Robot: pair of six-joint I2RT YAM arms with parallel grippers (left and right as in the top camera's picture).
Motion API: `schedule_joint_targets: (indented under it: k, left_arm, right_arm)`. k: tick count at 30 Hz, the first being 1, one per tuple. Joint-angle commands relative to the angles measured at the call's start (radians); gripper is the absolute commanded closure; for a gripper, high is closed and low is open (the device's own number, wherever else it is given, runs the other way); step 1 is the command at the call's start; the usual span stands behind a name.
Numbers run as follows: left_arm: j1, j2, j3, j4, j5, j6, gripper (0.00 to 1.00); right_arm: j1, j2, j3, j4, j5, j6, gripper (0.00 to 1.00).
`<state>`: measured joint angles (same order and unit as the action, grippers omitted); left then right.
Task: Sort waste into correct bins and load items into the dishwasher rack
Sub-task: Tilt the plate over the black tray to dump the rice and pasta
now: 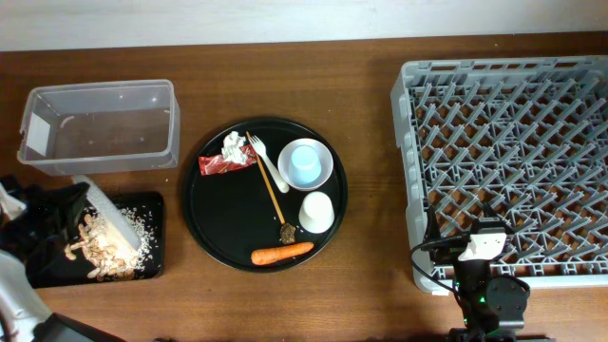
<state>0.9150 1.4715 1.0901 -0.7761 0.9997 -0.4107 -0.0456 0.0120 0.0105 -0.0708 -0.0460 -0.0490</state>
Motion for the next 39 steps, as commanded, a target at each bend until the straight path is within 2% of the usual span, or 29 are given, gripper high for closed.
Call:
schedule_joint_targets:
  k: [1, 4, 6, 9, 11, 14, 18, 20, 23, 25, 27, 29, 32, 33, 35, 37, 39]
  left_arm:
    - [0.041, -0.013, -0.026, -0.004, 0.148, 0.037, 0.99]
    - [0.044, -0.013, -0.041, 0.034, 0.164, 0.038, 0.99]
    - [0.044, -0.013, -0.048, 0.001, 0.24, 0.049, 0.99]
    - [0.044, -0.013, -0.048, 0.045, 0.204, 0.034, 0.99]
    - [0.044, -0.013, -0.05, 0.009, 0.316, 0.05, 0.99]
    - [0.059, -0.013, -0.05, 0.055, 0.203, 0.019, 0.99]
    - [0.089, -0.013, -0.051, 0.017, 0.209, 0.042, 0.99]
    - [0.1, -0.013, -0.052, -0.021, 0.275, 0.068, 0.99]
    - [0.101, -0.013, -0.052, -0.005, 0.195, 0.068, 0.99]
    - [0.101, -0.013, -0.055, -0.023, 0.293, 0.103, 0.99]
    - [0.101, -0.013, -0.055, 0.043, 0.27, 0.09, 0.99]
    - [0.105, -0.013, -0.055, -0.008, 0.322, 0.085, 0.99]
    - [0.105, -0.013, -0.055, 0.019, 0.224, 0.089, 0.99]
    - [0.105, -0.013, -0.055, -0.047, 0.265, 0.098, 0.99]
    - [0.105, -0.013, -0.055, -0.024, 0.297, 0.128, 0.99]
    - [0.105, -0.013, -0.055, 0.025, 0.18, 0.093, 0.99]
    - [0.11, -0.013, -0.055, -0.053, 0.254, 0.095, 0.99]
  right_arm:
    - [-0.007, -0.006, -0.005, -0.005, 0.005, 0.001, 0.01]
    - [-0.007, -0.006, -0.005, -0.005, 0.005, 0.001, 0.01]
    - [-0.007, -0.006, -0.005, -0.005, 0.005, 0.001, 0.01]
    - [-0.007, -0.006, -0.005, -0.005, 0.005, 0.001, 0.01]
    - [-0.007, -0.006, -0.005, -0.005, 0.005, 0.001, 0.01]
    - [-0.007, -0.006, -0.005, -0.005, 0.005, 0.001, 0.01]
    - [-0.007, -0.006, -0.005, -0.005, 0.005, 0.001, 0.01]
    - [-0.007, -0.006, -0.005, -0.005, 0.005, 0.001, 0.01]
    - [-0.007, -0.006, -0.005, -0.005, 0.005, 0.001, 0.01]
    - [-0.007, -0.006, -0.005, -0.005, 0.005, 0.001, 0.01]
    - [-0.007, -0.006, -0.005, -0.005, 0.005, 0.001, 0.01]
    - [-0.007, -0.006, -0.005, -0.005, 0.005, 0.001, 0.01]
    - [-0.007, -0.006, -0.005, -0.005, 0.005, 0.001, 0.01]
    - [-0.007, -0.006, -0.005, -0.005, 0.005, 0.001, 0.01]
    - [-0.007, -0.006, -0.005, -0.005, 0.005, 0.001, 0.01]
    - [-0.007, -0.006, -0.005, -0.005, 0.005, 0.001, 0.01]
    - [-0.007, -0.006, -0.005, -0.005, 0.005, 0.001, 0.01]
